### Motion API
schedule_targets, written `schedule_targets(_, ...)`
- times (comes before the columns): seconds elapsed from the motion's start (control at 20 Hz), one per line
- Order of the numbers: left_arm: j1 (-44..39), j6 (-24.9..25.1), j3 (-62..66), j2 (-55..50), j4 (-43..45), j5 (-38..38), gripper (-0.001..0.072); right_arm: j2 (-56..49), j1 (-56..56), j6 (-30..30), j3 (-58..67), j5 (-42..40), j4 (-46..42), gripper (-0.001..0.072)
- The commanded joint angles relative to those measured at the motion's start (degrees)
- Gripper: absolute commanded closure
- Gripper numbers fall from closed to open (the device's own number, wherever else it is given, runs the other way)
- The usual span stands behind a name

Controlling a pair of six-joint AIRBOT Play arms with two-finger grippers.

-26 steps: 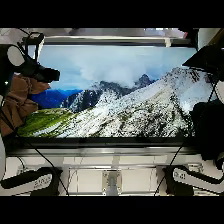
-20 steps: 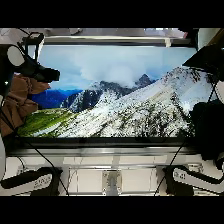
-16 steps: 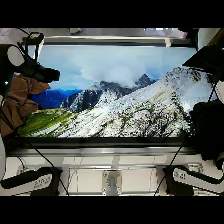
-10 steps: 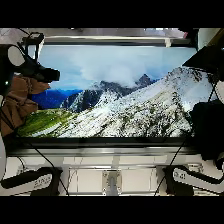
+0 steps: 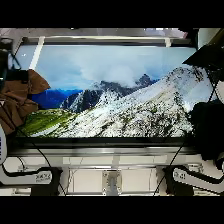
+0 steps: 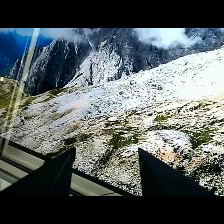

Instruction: Fold the clothes and pants, and hang the long-sleeved shirts on hangers.

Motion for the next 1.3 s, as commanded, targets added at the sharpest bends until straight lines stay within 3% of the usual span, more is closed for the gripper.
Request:
schedule_targets(0.0,12.92,-11.85,0.02,-2.97,1.55,7.17,-0.0012,-0.04,0.04,-0.9,0.0,-2.1,-1.42,0.027)
schedule_targets(0.15,19.54,-13.38,0.04,-4.74,-2.58,15.34,-0.0012,-0.07,0.04,-0.83,0.0,-3.32,-1.77,0.027)
schedule_targets(0.35,24.26,-16.17,0.04,-7.04,-2.71,20.68,-0.0011,-0.07,0.04,-0.79,0.0,-3.54,-1.79,0.027)
schedule_targets(0.45,25.4,-18.95,0.04,-7.91,-3.72,24.28,-0.0011,-0.07,0.04,-0.79,0.0,-3.54,-1.79,0.027)
schedule_targets(0.75,25.77,-18.93,0.04,-12.74,-4.04,26.73,-0.0008,-0.07,0.04,0.0,0.0,-3.56,-1.79,0.027)
schedule_targets(0.9,25.77,-18.95,0.04,-14.23,-4.04,31.63,0.0,-0.07,0.04,1.86,0.0,-3.58,-1.79,0.0269)
schedule_targets(0.95,25.77,-18.95,0.04,-14.45,-4.04,32.83,0.0188,-0.07,0.04,1.86,0.0,-3.58,-1.79,0.0269)
schedule_targets(1.0,25.79,-18.91,0.04,-14.53,-3.65,32.81,0.0676,-0.07,0.04,1.86,0.0,-3.69,-1.81,0.027)
schedule_targets(1.25,23.5,-18.45,0.09,-9.01,-4.07,28.09,0.0697,-0.04,0.02,1.81,0.02,-5.09,-2.54,0.0269)
